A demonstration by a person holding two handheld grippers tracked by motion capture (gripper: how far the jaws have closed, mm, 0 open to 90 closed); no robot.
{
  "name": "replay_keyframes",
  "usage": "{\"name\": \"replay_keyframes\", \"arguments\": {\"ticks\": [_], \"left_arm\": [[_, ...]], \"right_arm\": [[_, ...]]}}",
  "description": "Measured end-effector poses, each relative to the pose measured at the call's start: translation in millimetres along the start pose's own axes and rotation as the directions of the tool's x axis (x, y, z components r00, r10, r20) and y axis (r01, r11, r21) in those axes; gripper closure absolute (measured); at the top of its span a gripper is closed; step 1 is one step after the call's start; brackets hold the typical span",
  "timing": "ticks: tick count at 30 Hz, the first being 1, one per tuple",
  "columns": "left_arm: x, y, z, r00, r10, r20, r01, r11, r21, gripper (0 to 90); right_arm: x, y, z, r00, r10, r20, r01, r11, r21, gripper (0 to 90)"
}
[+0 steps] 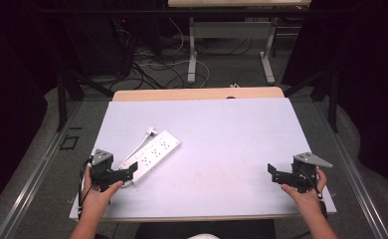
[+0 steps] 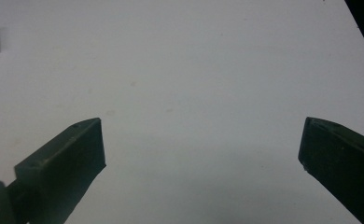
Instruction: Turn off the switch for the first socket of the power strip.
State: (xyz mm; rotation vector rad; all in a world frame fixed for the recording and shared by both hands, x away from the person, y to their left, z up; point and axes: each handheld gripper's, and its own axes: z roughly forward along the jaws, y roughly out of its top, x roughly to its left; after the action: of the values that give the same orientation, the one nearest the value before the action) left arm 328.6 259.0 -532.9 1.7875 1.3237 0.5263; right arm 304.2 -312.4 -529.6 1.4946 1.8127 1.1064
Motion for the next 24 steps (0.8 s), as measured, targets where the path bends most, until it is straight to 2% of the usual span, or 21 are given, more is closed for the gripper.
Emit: {"name": "replay_keyframes", "arguments": {"ticks": [4,8,11,12,13,19,21,24], "left_arm": [[0.3,0.2,-0.7,1.0000,-0.003,0.002,0.003,1.0000,0.008,0.7],[-4.5,2.5,0.0,0.9993,0.034,0.017,-0.034,0.9993,-0.012,0.4],[-6.6,1.5,-0.1,0.9988,0.042,0.025,-0.042,0.9991,-0.008,0.4],[-7.1,1.4,-0.3,0.9986,0.047,0.026,-0.047,0.9989,-0.007,0.5],[-8.1,1.8,-1.1,0.9987,0.044,0.025,-0.043,0.9990,-0.014,0.5],[-7.9,3.1,-1.3,0.9988,0.044,0.019,-0.044,0.9989,-0.015,2.7],[-7.6,3.1,-0.8,0.9990,0.041,0.017,-0.040,0.9991,-0.015,3.6],[-4.7,2.7,1.3,0.9993,0.030,0.021,-0.030,0.9996,-0.002,8.5]], "right_arm": [[-0.6,-1.6,2.3,0.9999,0.011,-0.007,-0.011,1.000,0.013,1.0],[0.3,-0.8,5.8,1.0000,-0.003,-0.003,0.003,1.000,0.011,3.0],[-0.1,-0.4,6.1,1.0000,-0.003,-0.002,0.003,1.000,0.015,3.2],[-1.0,-0.3,6.7,0.9999,0.001,0.014,-0.001,1.000,0.003,3.9],[-1.3,0.0,5.1,0.9999,0.009,0.012,-0.010,1.000,0.023,4.1],[-3.2,-0.2,4.8,0.9996,0.024,0.014,-0.024,1.000,0.007,5.1],[-2.9,-0.1,3.9,0.9998,0.010,0.015,-0.010,1.000,-0.003,5.4],[-2.8,0.1,3.0,0.9998,0.012,0.015,-0.012,1.000,0.003,6.0]]}}
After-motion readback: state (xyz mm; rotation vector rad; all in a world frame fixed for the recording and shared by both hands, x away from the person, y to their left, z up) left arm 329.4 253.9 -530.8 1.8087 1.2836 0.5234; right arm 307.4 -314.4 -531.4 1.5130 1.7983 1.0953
